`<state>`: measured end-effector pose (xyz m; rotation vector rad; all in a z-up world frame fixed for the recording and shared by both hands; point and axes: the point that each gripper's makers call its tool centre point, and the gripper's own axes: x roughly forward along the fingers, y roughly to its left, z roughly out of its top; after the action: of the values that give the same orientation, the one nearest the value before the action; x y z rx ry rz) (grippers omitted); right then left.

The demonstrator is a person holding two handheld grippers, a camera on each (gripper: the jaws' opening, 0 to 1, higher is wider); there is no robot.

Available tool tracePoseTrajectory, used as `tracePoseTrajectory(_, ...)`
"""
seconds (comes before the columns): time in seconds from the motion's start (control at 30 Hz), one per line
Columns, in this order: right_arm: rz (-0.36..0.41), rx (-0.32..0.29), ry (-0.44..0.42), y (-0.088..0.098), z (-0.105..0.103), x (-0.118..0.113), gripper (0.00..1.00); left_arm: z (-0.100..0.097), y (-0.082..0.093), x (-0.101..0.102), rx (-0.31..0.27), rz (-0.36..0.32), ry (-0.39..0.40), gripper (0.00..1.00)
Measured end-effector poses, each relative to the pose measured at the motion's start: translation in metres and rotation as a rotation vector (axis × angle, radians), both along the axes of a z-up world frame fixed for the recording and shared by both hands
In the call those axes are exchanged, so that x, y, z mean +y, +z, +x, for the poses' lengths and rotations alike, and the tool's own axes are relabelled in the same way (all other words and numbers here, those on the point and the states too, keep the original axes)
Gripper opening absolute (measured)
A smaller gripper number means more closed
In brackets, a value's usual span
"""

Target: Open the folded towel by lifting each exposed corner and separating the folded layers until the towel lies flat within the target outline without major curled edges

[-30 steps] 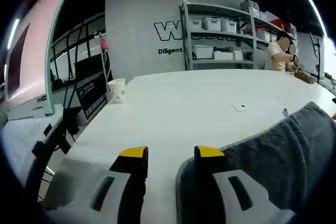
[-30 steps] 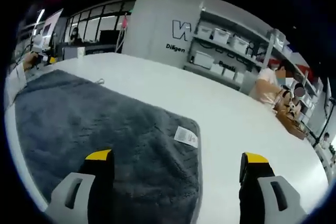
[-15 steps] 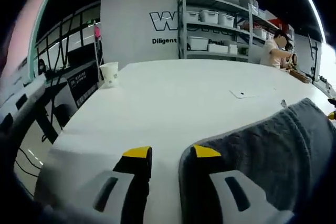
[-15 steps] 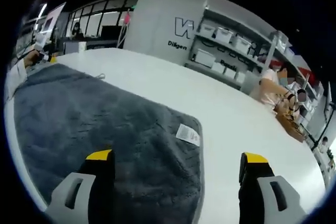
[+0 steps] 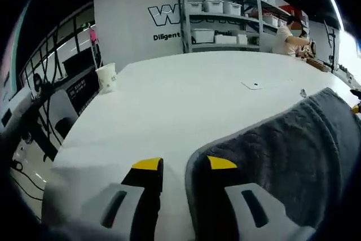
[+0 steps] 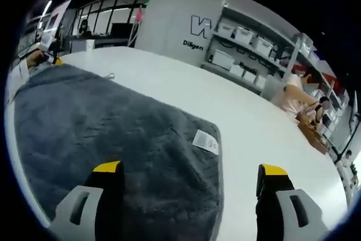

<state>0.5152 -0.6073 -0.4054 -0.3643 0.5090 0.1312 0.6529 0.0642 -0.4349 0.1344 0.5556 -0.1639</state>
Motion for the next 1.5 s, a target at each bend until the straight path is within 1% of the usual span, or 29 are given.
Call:
tracePoseTrajectory(0.07, -0.001, 0.001, 0.003, 0.000, 0.000, 0.001, 0.97, 0.000, -0.001, -0.004, 0.001, -0.014, -0.019, 0.18)
tracePoseTrajectory(0.1, -0.001, 0.001, 0.005, 0.000, 0.000, 0.002, 0.97, 0.000, -0.002, -0.006, 0.002, -0.036, -0.021, 0.16)
tracePoseTrajectory(0.2, 0.000, 0.005, 0.006, -0.001, 0.000, 0.003, 0.97, 0.000, -0.002, -0.004, -0.001, -0.057, -0.017, 0.15)
tracePoseTrajectory(0.3, -0.001, 0.004, 0.007, -0.001, 0.000, 0.003, 0.97, 0.001, -0.002, -0.004, -0.006, -0.062, -0.021, 0.15)
tracePoseTrajectory(0.37, 0.000, 0.009, 0.007, -0.002, 0.000, 0.003, 0.97, 0.003, -0.002, -0.004, -0.010, -0.066, -0.021, 0.11)
tracePoseTrajectory(0.4, 0.000, 0.011, 0.005, -0.003, 0.001, 0.003, 0.96, 0.004, -0.002, -0.005, -0.022, -0.067, -0.028, 0.10)
tracePoseTrajectory(0.57, 0.003, 0.012, 0.004, -0.004, 0.001, 0.003, 0.96, 0.005, -0.002, -0.008, -0.029, -0.033, -0.040, 0.07)
tracePoseTrajectory(0.8, 0.013, 0.000, -0.005, -0.005, 0.003, -0.002, 0.94, 0.006, -0.003, -0.009, -0.045, -0.033, -0.036, 0.05)
tracePoseTrajectory(0.87, 0.021, -0.017, -0.005, -0.002, 0.004, -0.003, 0.93, 0.005, -0.003, -0.010, -0.046, -0.029, -0.031, 0.05)
tracePoseTrajectory(0.93, 0.046, -0.037, 0.004, 0.003, 0.004, -0.002, 0.92, 0.004, -0.003, -0.011, -0.043, -0.017, -0.033, 0.05)
tracePoseTrajectory(1.0, 0.078, -0.053, 0.011, 0.008, 0.003, -0.001, 0.93, 0.004, -0.002, -0.010, -0.040, -0.010, -0.033, 0.05)
tracePoseTrajectory(1.03, 0.080, -0.056, 0.012, 0.009, 0.003, -0.002, 0.94, 0.004, -0.002, -0.010, -0.040, -0.009, -0.034, 0.05)
tracePoseTrajectory(1.1, 0.099, -0.082, 0.006, 0.016, 0.002, -0.007, 0.95, 0.003, -0.002, -0.011, -0.039, -0.006, -0.035, 0.05)
tracePoseTrajectory(1.23, 0.133, -0.082, -0.005, 0.014, 0.004, -0.013, 0.91, 0.004, -0.002, -0.011, -0.036, -0.001, -0.036, 0.05)
tracePoseTrajectory(1.33, 0.135, -0.078, 0.003, 0.015, 0.005, -0.009, 0.89, 0.005, -0.002, -0.010, -0.031, 0.019, -0.037, 0.05)
tracePoseTrajectory(1.4, 0.162, -0.059, 0.035, 0.016, 0.006, -0.001, 0.89, 0.005, -0.002, -0.010, -0.031, 0.028, -0.037, 0.05)
tracePoseTrajectory(1.5, 0.173, -0.068, 0.031, 0.021, 0.011, -0.001, 0.83, 0.006, -0.001, -0.009, -0.028, 0.033, -0.035, 0.05)
